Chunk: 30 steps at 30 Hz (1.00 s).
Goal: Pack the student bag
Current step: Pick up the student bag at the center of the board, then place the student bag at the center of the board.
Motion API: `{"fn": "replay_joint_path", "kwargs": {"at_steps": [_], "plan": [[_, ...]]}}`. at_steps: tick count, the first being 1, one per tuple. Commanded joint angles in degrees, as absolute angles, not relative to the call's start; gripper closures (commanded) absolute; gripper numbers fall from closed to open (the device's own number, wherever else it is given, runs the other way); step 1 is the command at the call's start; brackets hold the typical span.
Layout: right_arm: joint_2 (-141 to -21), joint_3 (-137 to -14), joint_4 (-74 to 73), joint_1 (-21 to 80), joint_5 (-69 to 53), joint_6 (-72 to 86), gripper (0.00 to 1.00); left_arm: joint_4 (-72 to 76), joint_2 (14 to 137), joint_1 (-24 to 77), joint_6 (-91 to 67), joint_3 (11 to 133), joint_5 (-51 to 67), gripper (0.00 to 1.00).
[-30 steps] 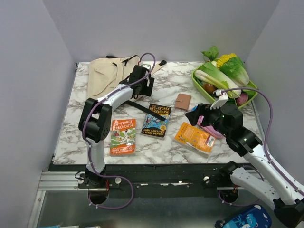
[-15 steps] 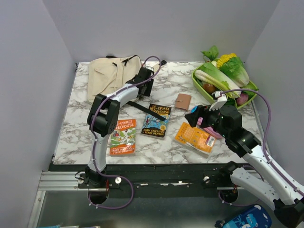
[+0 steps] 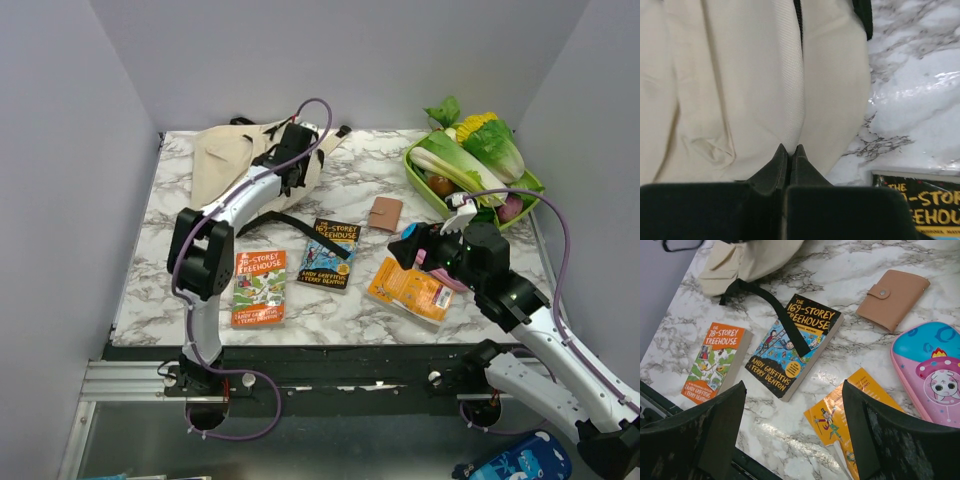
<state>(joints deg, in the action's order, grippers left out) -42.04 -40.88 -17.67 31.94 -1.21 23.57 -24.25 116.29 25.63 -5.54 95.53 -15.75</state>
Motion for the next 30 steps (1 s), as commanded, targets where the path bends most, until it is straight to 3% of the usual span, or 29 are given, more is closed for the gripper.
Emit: {"fn": "replay_joint_path", "kwargs": {"at_steps": [1,8,17,27,30], "plan": [[-41.6,-41.0,-17.1,32.4,-2.5,23.2,0.14,-28.0,104.2,26.0,-5.0,101.7,-12.2,1.0],[-43.5,-42.9,-17.3,32.5,-1.4,21.5,0.14,-30.8,91.2,29.0,1.4,96.3,-8.4,1.0],[-46.8,-44.7,-18.7,32.3,-0.4,21.8,0.14,-35.6,74.5,34.3,13.0,74.8,-0.1,1.0],[-53.1,-49.0,-21.4,32.4,4.0,21.5,0.09,-49.3,65.5,39.5,23.8,60.0,10.1,1.0],[-57.2,-49.2,-20.2,32.4,3.3,22.1,0.08,-53.3,62.7,40.0,23.9,56.4,13.0,0.91]]}}
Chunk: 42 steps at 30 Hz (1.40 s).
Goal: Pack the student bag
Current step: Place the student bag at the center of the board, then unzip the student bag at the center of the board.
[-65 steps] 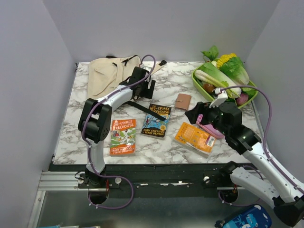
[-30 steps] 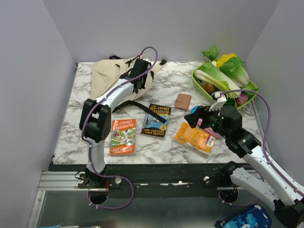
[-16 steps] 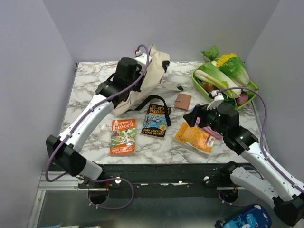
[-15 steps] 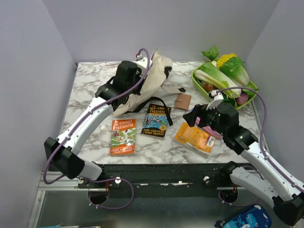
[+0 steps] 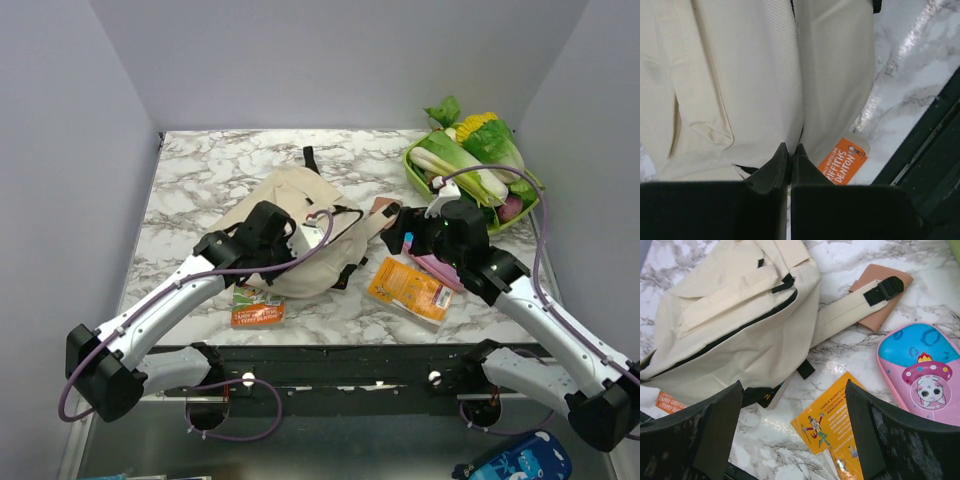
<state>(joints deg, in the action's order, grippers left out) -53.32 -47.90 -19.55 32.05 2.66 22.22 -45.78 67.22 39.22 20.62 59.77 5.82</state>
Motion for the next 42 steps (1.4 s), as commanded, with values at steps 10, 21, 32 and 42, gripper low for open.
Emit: {"fn": "replay_joint_path", "kwargs": {"at_steps": [10,21,32,42], "plan": [[-71.8,-53.4,-13.7,32.4,-2.5,23.8,0.09,-61.5,56.0,41.6,26.2,52.9,15.9,0.31],[-78.9,-61.7,-12.8,33.3,-6.5,26.4,0.11,-54.9,59.6,41.0,20.4,67.7,9.1,0.16],[-75.1,-42.9,-7.0,50.1,4.4,31.9,0.65,-39.6,73.5,32.6,10.4,71.5,-2.3,0.17],[-75.4,-31.7,1.7,55.4,6.8,35.2,0.75,-34.2,84.8,31.7,8.0,72.0,-0.1,0.19]]}}
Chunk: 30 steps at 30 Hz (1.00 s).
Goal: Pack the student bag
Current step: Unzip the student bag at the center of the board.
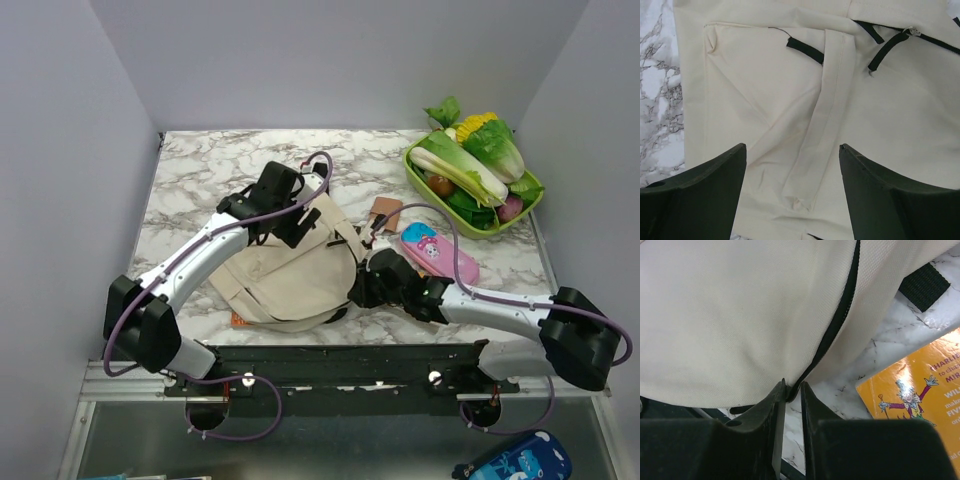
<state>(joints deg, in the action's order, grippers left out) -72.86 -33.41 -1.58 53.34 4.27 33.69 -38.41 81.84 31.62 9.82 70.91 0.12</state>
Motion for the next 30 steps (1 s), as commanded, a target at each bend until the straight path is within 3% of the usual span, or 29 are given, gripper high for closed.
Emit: {"fn": "replay_joint_path", "kwargs": {"at_steps": [1,6,10,12,23,30], "plan": [[-76.3,-31.7,2.1,55.9,6.9,35.2,0.75,-32.9,85.5,31.7,8.1,72.2,-0.1,0.2],[-81.0,-31.0,3.5,59.0,8.5,37.2,0.84,-30.1,92.1,31.0,6.9,74.4,-1.5,0.22],[-80.7,-28.5,3.8,60.4,10.0,39.7,0.84,-30.6,97.4,29.9,2.6,78.5,-1.2,0.41],[-79.1,-27.6,3.7,60.9,10.9,40.8,0.81,-30.3,99.7,29.9,0.7,79.1,-0.7,0.43],[-76.9,-27.2,2.4,61.1,12.2,40.6,0.66,-31.4,105.6,28.9,-6.4,81.3,9.2,0.31],[-77.0,-27.5,2.9,61.2,11.6,40.3,0.65,-29.1,106.2,28.9,-9.8,79.3,10.6,0.29]]}}
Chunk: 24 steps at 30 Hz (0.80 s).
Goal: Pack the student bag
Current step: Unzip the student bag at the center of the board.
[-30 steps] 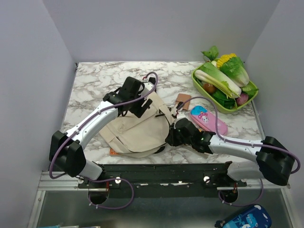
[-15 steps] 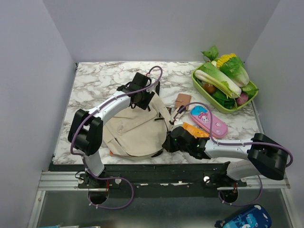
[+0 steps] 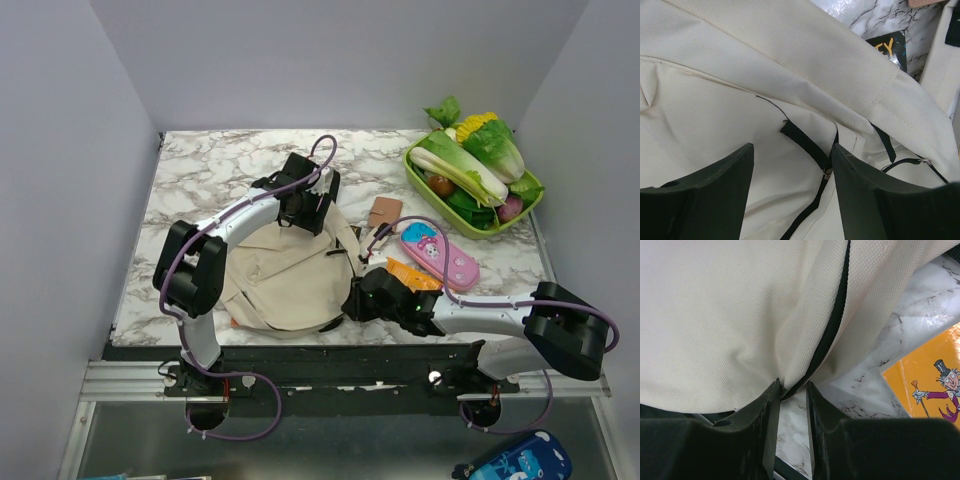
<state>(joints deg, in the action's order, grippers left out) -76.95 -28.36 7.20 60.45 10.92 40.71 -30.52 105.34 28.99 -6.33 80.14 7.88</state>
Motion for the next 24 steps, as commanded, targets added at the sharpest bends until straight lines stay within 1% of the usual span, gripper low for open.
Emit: {"fn": "replay_joint_path", "kwargs": {"at_steps": [1,4,13,14,16,17,19,20,22,24], "plan": [[-77.0,-27.7,2.9,61.3,11.5,40.2,0.65,-28.9,106.3,28.9,-9.8,79.1,10.5,0.29],[-76.6,-28.2,2.9,61.3,11.2,39.8,0.65,-28.5,107.0,28.9,-10.0,78.4,10.1,0.32],[-74.5,-28.6,2.3,61.2,11.2,39.3,0.66,-26.6,108.5,28.9,-12.0,76.6,7.1,0.52],[-74.2,-28.4,2.5,61.3,11.1,39.2,0.66,-26.2,108.4,28.9,-12.5,76.6,6.7,0.58],[-74.1,-28.3,2.5,61.3,10.8,39.1,0.66,-25.8,107.9,28.9,-12.7,76.9,6.2,0.62],[-74.1,-28.4,2.5,61.3,10.7,39.2,0.66,-25.6,107.5,28.9,-13.0,77.1,6.1,0.69],[-74.1,-28.4,2.7,61.3,10.5,39.1,0.66,-25.6,107.1,28.8,-13.1,77.9,5.9,0.77],[-74.1,-28.5,2.7,61.4,10.5,39.1,0.66,-25.8,106.4,28.8,-13.0,78.1,5.9,0.88],[-73.9,-28.9,2.7,61.5,10.3,39.0,0.67,-26.0,105.6,28.7,-12.9,78.2,5.8,0.98],[-73.6,-29.4,2.1,61.5,10.1,38.7,0.66,-26.0,104.2,28.6,-12.8,77.6,6.0,1.0]]}}
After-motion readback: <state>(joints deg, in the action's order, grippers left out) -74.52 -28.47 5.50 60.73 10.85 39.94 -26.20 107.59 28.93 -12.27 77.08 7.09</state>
